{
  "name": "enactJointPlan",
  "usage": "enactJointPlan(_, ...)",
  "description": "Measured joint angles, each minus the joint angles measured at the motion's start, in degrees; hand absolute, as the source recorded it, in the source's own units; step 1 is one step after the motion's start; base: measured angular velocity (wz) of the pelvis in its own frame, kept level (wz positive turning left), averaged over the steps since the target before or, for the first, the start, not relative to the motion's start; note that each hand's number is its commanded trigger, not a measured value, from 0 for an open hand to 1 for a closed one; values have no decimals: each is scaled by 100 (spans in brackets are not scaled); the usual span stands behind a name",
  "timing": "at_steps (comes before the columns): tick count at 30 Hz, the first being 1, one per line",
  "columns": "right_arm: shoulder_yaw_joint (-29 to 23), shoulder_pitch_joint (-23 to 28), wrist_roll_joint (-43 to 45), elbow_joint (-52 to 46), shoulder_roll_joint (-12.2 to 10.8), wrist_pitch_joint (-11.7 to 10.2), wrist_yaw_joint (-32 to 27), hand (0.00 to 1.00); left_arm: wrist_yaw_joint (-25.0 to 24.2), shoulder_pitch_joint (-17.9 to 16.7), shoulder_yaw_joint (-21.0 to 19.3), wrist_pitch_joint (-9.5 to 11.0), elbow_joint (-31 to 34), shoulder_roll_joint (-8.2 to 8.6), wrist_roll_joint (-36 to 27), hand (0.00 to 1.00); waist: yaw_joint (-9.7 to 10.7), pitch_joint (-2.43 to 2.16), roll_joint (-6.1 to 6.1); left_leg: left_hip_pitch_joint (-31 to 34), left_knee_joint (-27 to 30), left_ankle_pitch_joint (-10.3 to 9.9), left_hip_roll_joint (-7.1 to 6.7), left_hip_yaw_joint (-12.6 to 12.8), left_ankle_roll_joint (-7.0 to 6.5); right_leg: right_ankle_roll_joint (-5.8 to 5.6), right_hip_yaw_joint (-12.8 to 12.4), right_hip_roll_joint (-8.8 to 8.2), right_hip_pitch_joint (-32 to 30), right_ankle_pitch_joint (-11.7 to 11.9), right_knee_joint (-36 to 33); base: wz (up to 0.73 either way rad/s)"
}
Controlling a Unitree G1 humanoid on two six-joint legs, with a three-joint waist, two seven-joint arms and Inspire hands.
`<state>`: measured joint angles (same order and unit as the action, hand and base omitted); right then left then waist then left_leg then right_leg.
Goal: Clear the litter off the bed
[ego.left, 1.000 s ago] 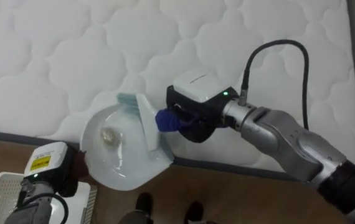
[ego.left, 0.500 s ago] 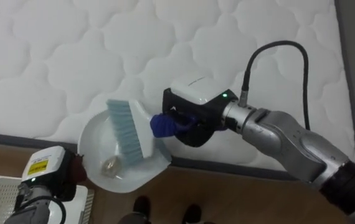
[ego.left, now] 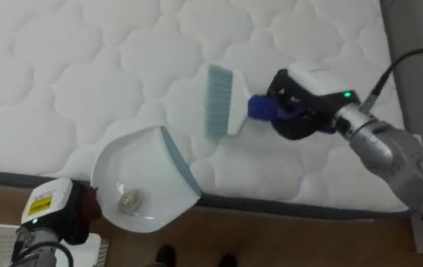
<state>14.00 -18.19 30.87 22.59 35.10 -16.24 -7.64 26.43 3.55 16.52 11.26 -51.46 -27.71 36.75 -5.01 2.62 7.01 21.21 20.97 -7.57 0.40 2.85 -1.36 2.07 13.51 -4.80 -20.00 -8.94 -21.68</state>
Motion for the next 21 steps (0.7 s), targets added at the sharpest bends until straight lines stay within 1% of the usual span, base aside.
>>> enactJointPlan(1, -178, 116, -165, 4, 77, 8, -97, 100, 7, -58, -17, 0, 124, 5, 1, 100, 29, -10, -69, -126, -47, -12, -2, -29, -11, -22, -2, 0, 136, 2, 73, 0)
enactJointPlan(3, -476, 187, -315, 126, 76, -2, -181, 100, 7, -120, -129, 1, 350, 36, 37, 100, 120, -22, -157, -305, -189, -24, -32, -51, -20, -62, -1, -3, 305, 22, 184, -2)
enactJointPlan(4, -701, 292, -413, 149, 72, 13, -247, 100, 6, -209, -292, 2, 630, 64, 147, 100, 132, -44, -194, -423, -305, -21, -47, -42, -24, -84, -26, 1, 388, 39, 224, -5)
enactJointPlan(5, -889, 434, -450, 140, 55, 13, -364, 100, 10, -373, -438, 5, 966, 78, 155, 100, 167, -57, -226, -536, -345, -13, -63, -42, -35, -93, -49, 3, 515, 40, 281, -6)
enactJointPlan(6, -946, 529, -492, 139, 51, 17, -449, 86, 11, -447, -495, 12, 1102, 98, 142, 100, 177, -68, -244, -602, -351, -11, -68, -42, -38, -101, -63, 7, 598, 42, 308, 6)
enactJointPlan(7, -1032, 721, -686, 135, 45, 24, -593, 52, 16, -539, -531, 13, 1281, 146, 88, 100, 215, -105, -291, -750, -432, -20, -88, -56, -47, -128, -68, -2, 753, 33, 327, 14)
enactJointPlan(8, -1060, 805, -792, 134, 39, 28, -663, 14, 14, -573, -532, 12, 1360, 163, 89, 100, 244, -122, -307, -830, -492, -19, -107, -72, -48, -156, -75, -7, 830, 11, 340, 24)
enactJointPlan(9, -1086, 884, -996, 138, -1, 69, -751, 0, 14, -668, -554, 10, 1544, 201, 89, 100, 319, -147, -340, -986, -578, -18, -131, -136, -49, -182, -82, -5, 977, -17, 407, 21)
enactJointPlan(10, -1137, 937, -1144, 135, -94, 94, -851, 0, 14, -740, -580, 8, 1734, 244, 100, 100, 354, -172, -358, -1059, -647, -17, -164, -181, -50, -203, -126, 22, 1056, -51, 425, 20)
enactJointPlan(11, -1181, 967, -1241, 133, -156, 105, -892, 0, 13, -761, -588, 1, 1826, 271, 100, 100, 392, -178, -368, -1096, -667, -17, -205, -225, -51, -209, -139, 28, 1114, -63, 457, 35)
enactJointPlan(12, -1292, 1066, -1372, 105, -293, 131, -949, 0, 12, -830, -609, -5, 2032, 339, 99, 100, 481, -208, -389, -1164, -693, -17, -219, -335, -51, -218, -181, 63, 1261, -68, 582, 45)
enactJointPlan(13, -1415, 1197, -1534, 103, -438, 135, -1007, 0, 6, -892, -640, -5, 2221, 426, 99, 100, 490, -219, -377, -1276, -746, -17, -217, -365, -50, -221, -261, 100, 1428, -69, 713, 42)
enactJointPlan(14, -1488, 1254, -1576, 98, -513, 136, -1016, 0, 2, -935, -668, -5, 2310, 474, 99, 100, 482, -223, -372, -1328, -762, -18, -213, -368, -49, -221, -262, 105, 1503, -70, 755, 28)
enactJointPlan(15, -1595, 1326, -1725, 89, -655, 137, -1047, 0, -1, -1033, -745, -5, 2465, 570, 99, 100, 488, -235, -373, -1404, -781, -18, -208, -368, -49, -227, -260, 112, 1634, -73, 839, 25)
enactJointPlan(16, -1660, 1385, -1883, 78, -726, 137, -1098, 0, -1, -1051, -763, -4, 2523, 650, 98, 100, 491, -242, -386, -1455, -788, -18, -211, -378, -48, -228, -247, 116, 1744, -74, 918, 25)
enactJointPlan(18, -1730, 1430, -2106, 78, -821, 138, -1123, 0, -1, -1058, -779, -4, 2552, 708, 98, 100, 480, -247, -395, -1536, -796, -19, -213, -389, -48, -237, -256, 122, 1862, -79, 954, 22)
enactJointPlan(20, -1730, 1476, -2261, 77, -821, 138, -1122, 0, -2, -1061, -789, -4, 2609, 708, 98, 100, 446, -249, -400, -1624, -851, -21, -208, -397, -43, -237, -255, 150, 1976, -79, 1031, 18)
enactJointPlan(21, -1729, 1509, -2271, 77, -832, 139, -1106, 0, -14, -1079, -815, -4, 2669, 717, 98, 100, 438, -247, -406, -1668, -868, -24, -206, -464, -39, -237, -259, 163, 2051, -79, 1061, 19)
